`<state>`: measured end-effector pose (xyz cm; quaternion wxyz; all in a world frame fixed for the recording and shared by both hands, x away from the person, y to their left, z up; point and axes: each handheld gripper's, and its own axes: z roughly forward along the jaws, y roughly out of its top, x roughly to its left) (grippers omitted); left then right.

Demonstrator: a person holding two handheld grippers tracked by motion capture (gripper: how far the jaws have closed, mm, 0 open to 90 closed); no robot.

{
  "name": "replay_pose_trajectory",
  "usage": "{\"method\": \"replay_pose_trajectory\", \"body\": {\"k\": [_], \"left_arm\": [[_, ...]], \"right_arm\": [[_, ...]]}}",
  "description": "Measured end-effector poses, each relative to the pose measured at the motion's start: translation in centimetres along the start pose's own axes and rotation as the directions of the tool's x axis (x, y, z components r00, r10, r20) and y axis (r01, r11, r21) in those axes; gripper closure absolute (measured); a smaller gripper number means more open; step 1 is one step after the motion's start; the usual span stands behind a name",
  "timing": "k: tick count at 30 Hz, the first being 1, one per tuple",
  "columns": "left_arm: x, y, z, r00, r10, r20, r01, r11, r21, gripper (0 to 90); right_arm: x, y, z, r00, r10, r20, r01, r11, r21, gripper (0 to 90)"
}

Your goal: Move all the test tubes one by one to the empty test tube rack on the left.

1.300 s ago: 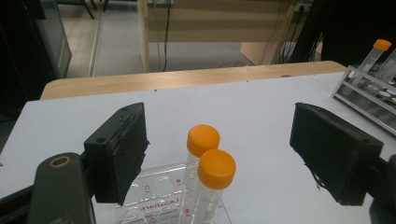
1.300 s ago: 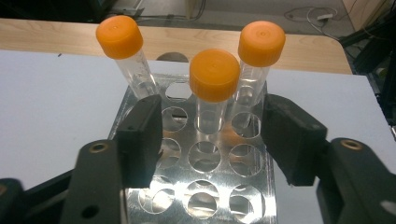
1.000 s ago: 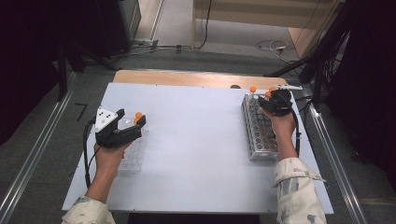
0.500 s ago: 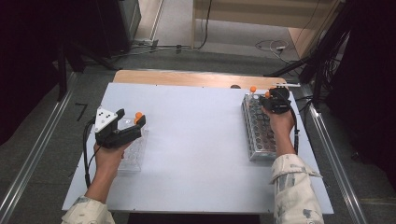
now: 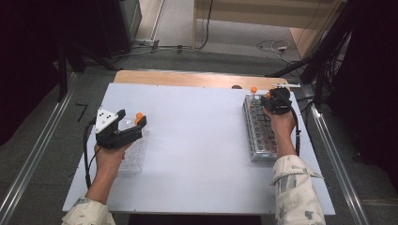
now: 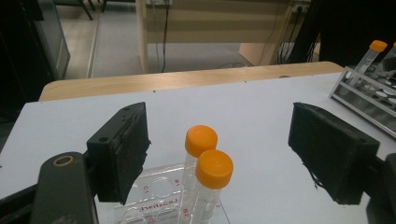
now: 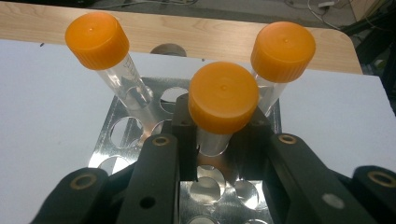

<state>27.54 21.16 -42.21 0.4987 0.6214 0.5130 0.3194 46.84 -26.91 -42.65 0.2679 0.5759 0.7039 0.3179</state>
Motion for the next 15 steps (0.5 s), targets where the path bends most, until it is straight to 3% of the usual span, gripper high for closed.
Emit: {"method": "replay_pose_trajectory", "body": {"k": [15], "left_arm": [[0.0,0.0,0.0,1.0000,-0.001,0.000,0.001,1.0000,-0.001,20.4]], "right_arm": [[0.1,0.4,-1.4,0.9999,-0.009,0.009,0.010,0.998,-0.067,71.2]]}}
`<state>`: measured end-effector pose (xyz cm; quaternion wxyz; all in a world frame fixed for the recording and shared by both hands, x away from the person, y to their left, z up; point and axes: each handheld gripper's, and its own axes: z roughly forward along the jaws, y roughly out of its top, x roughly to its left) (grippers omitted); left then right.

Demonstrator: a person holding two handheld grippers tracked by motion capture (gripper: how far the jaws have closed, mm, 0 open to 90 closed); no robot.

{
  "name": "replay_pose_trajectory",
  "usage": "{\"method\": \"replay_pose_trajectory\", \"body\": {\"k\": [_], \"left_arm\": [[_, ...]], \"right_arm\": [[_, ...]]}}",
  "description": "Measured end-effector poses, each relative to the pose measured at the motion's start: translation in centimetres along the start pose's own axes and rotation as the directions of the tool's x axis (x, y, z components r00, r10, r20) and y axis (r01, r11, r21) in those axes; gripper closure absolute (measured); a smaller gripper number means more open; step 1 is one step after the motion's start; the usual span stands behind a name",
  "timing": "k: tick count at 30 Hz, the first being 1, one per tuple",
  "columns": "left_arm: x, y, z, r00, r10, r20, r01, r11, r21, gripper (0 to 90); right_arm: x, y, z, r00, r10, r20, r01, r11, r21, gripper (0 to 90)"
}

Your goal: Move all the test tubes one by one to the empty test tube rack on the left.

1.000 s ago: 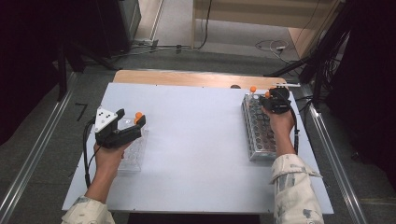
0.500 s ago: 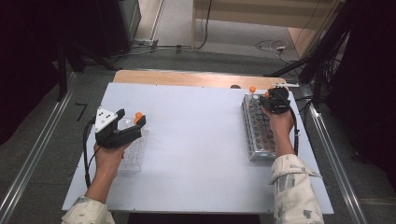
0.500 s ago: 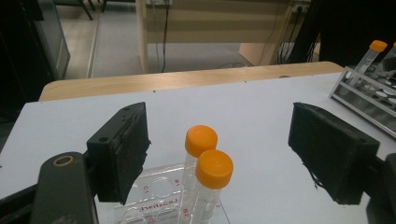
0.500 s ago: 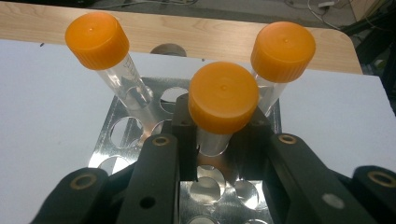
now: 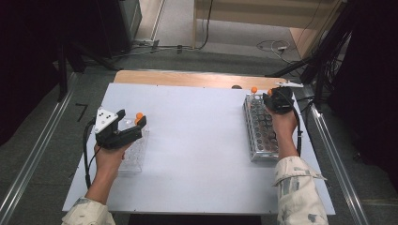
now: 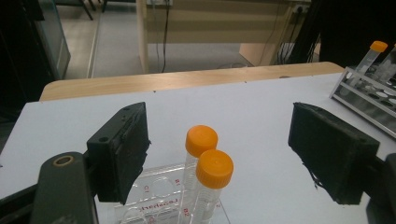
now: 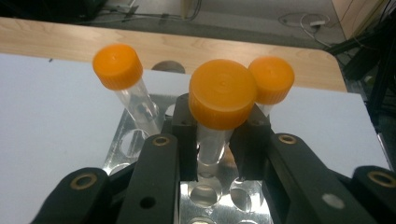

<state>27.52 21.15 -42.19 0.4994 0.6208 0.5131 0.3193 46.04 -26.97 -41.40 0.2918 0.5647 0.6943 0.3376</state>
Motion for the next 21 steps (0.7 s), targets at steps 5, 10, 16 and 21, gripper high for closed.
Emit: {"method": "replay_pose_trajectory", "body": {"k": [5,10,16,21], "left_arm": [[-0.1,0.0,0.0,1.0000,0.005,0.003,-0.005,1.0000,0.003,20.4],[-0.1,0.0,0.0,1.0000,0.006,0.004,-0.006,1.0000,0.003,20.4],[-0.1,0.0,0.0,1.0000,0.005,0.004,-0.005,1.0000,0.003,20.4],[-0.1,0.0,0.0,1.0000,0.005,0.005,-0.005,1.0000,0.003,20.4]], "right_arm": [[0.0,0.4,-0.8,1.0000,0.000,-0.002,0.000,1.000,-0.031,71.2],[-0.1,0.8,-1.6,1.0000,-0.005,-0.005,0.005,0.998,-0.061,71.2],[-0.1,1.1,-2.7,0.9998,-0.017,-0.011,0.016,0.997,-0.073,71.3],[-0.1,1.2,-4.0,0.9990,-0.031,-0.031,0.028,0.995,-0.094,71.3]]}}
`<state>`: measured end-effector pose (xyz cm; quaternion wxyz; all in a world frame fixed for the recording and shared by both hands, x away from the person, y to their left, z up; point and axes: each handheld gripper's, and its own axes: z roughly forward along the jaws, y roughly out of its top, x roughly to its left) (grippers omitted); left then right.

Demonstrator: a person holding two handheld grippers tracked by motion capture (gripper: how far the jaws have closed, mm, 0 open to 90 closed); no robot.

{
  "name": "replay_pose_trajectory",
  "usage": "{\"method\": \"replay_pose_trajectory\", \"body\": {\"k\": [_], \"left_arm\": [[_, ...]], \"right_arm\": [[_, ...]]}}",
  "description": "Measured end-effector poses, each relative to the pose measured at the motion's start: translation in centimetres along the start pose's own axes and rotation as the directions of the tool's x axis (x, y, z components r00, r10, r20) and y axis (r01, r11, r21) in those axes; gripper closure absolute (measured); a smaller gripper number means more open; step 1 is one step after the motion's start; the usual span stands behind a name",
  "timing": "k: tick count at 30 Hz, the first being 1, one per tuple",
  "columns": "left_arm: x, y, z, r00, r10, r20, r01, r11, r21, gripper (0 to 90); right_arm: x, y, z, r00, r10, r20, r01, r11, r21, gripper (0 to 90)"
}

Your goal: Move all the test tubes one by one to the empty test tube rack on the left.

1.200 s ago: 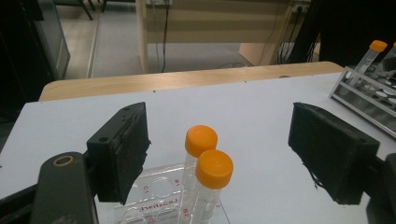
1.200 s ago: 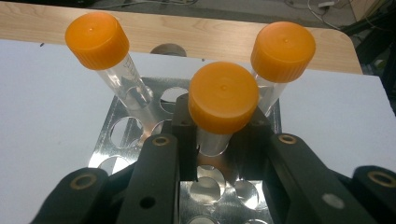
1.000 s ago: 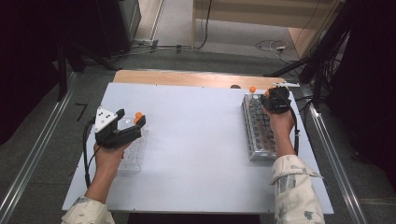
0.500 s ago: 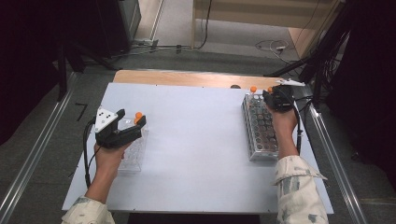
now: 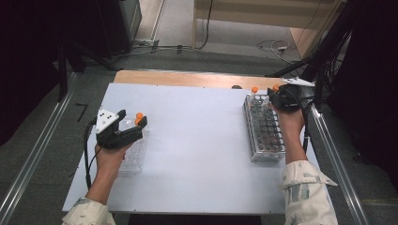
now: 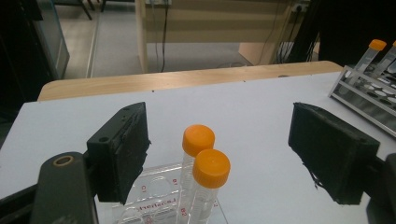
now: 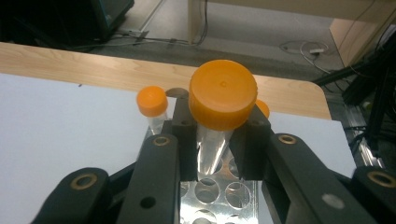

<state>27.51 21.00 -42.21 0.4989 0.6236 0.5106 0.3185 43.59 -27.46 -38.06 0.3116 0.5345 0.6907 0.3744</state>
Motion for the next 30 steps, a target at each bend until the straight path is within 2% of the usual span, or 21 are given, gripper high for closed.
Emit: {"method": "replay_pose_trajectory", "body": {"k": [7,12,20,22,25,27,30], "left_arm": [[-0.2,0.1,0.0,1.0000,-0.002,0.004,0.002,1.0000,-0.003,20.4],[-0.3,0.2,-0.1,1.0000,-0.002,0.010,0.002,1.0000,-0.005,20.4],[-0.9,0.5,-0.4,0.9995,0.006,0.030,-0.005,0.9999,-0.016,20.4],[-1.1,0.6,-0.5,0.9992,0.005,0.040,-0.004,0.9997,-0.024,20.4],[-1.4,0.7,-0.6,0.9987,0.012,0.049,-0.011,0.9996,-0.026,20.4],[-1.5,0.8,-0.6,0.9983,0.015,0.056,-0.014,0.9996,-0.024,20.4],[-1.8,0.8,-0.6,0.9978,0.015,0.064,-0.013,0.9997,-0.021,20.3]], "right_arm": [[1.6,0.3,-2.3,0.9963,-0.050,-0.069,0.048,0.998,-0.030,71.3],[3.6,-0.2,-3.1,0.9840,-0.084,-0.157,0.081,0.996,-0.028,71.3],[7.7,-1.2,-3.2,0.9488,-0.167,-0.268,0.166,0.986,-0.027,71.3],[8.7,-1.4,-3.1,0.9418,-0.172,-0.289,0.174,0.985,-0.018,71.3],[10.2,-1.8,-2.7,0.9267,-0.187,-0.326,0.193,0.981,-0.013,71.2],[11.3,-2.0,-2.5,0.9124,-0.205,-0.354,0.218,0.976,-0.004,71.2],[13.3,-2.4,-2.3,0.8861,-0.235,-0.399,0.255,0.967,-0.003,71.3]]}}
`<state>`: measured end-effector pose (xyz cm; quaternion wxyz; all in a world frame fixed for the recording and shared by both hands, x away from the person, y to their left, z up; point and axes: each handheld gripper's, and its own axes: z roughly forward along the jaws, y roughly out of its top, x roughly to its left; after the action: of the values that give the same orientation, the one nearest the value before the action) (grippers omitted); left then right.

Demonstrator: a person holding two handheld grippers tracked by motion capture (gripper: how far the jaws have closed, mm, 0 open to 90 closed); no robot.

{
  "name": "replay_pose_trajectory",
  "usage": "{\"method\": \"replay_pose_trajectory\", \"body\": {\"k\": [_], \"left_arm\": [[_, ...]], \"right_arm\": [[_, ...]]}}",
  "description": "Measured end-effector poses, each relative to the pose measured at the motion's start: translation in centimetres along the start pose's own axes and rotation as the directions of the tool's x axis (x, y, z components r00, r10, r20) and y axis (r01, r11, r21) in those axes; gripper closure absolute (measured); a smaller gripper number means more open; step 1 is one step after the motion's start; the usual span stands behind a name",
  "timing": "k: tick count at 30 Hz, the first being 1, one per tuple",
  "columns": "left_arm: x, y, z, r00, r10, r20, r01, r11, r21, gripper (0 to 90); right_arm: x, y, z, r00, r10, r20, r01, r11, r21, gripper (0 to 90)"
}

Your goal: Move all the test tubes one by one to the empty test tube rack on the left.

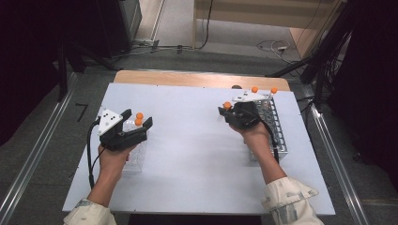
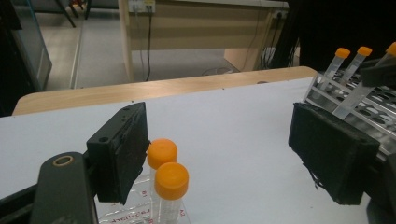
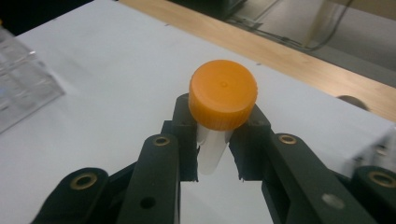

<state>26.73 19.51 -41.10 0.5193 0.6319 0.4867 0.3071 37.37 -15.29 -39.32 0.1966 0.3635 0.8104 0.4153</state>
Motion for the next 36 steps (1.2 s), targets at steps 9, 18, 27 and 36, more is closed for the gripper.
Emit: {"method": "replay_pose_trajectory", "body": {"k": [9,18,27,36], "left_arm": [[-1.4,0.1,0.1,0.9981,0.029,0.055,-0.029,0.9996,0.003,21.2],[-2.8,0.0,0.4,0.9921,0.062,0.109,-0.065,0.9976,0.022,24.5],[-3.5,-0.2,0.8,0.9842,0.073,0.161,-0.079,0.9963,0.032,29.0],[-3.8,-0.6,1.3,0.9815,0.087,0.171,-0.098,0.9937,0.056,35.6]], "right_arm": [[5.7,0.8,2.6,0.9859,-0.087,-0.143,0.093,0.995,0.036,71.3],[10.8,1.5,4.7,0.9511,-0.182,-0.250,0.204,0.977,0.065,71.2],[13.4,1.8,5.7,0.9284,-0.221,-0.299,0.253,0.965,0.074,71.2],[14.2,1.8,6.0,0.9190,-0.226,-0.323,0.261,0.963,0.069,71.2]]}}
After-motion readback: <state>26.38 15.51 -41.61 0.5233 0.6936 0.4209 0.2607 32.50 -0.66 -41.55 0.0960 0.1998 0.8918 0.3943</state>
